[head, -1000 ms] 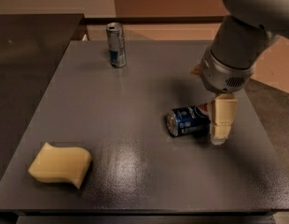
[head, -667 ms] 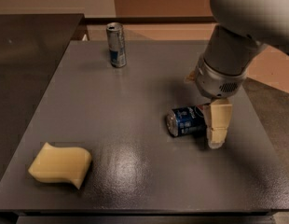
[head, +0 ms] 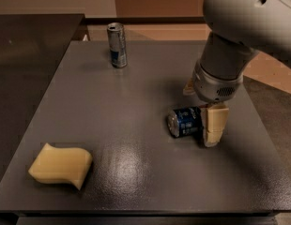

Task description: Pick pepsi can

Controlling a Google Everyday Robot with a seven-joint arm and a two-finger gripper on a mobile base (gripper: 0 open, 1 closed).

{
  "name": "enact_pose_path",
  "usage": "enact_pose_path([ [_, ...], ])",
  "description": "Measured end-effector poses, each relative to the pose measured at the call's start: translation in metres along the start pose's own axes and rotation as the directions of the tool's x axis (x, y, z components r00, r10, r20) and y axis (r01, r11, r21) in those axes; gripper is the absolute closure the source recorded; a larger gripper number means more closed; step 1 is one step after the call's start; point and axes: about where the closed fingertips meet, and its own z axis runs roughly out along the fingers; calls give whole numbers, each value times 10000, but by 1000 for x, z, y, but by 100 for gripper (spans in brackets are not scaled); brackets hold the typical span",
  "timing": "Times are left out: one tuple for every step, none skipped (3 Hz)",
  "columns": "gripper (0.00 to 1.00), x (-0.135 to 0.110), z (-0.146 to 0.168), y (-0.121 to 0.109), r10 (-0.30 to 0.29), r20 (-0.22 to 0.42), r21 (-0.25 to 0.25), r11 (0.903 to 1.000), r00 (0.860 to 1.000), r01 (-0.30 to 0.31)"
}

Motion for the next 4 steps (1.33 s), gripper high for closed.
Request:
enact_pose_path([
  [41, 1, -1, 0, -2, -94, -38, 10000, 10000, 2],
  [64, 2, -8, 0, 53, -124, 10, 10000, 9999, -53],
  [87, 1, -28, -8, 229, -56, 264, 9994, 9997, -228],
  [100, -5, -57, -19, 247, 241, 707, 9972, 9994, -264],
])
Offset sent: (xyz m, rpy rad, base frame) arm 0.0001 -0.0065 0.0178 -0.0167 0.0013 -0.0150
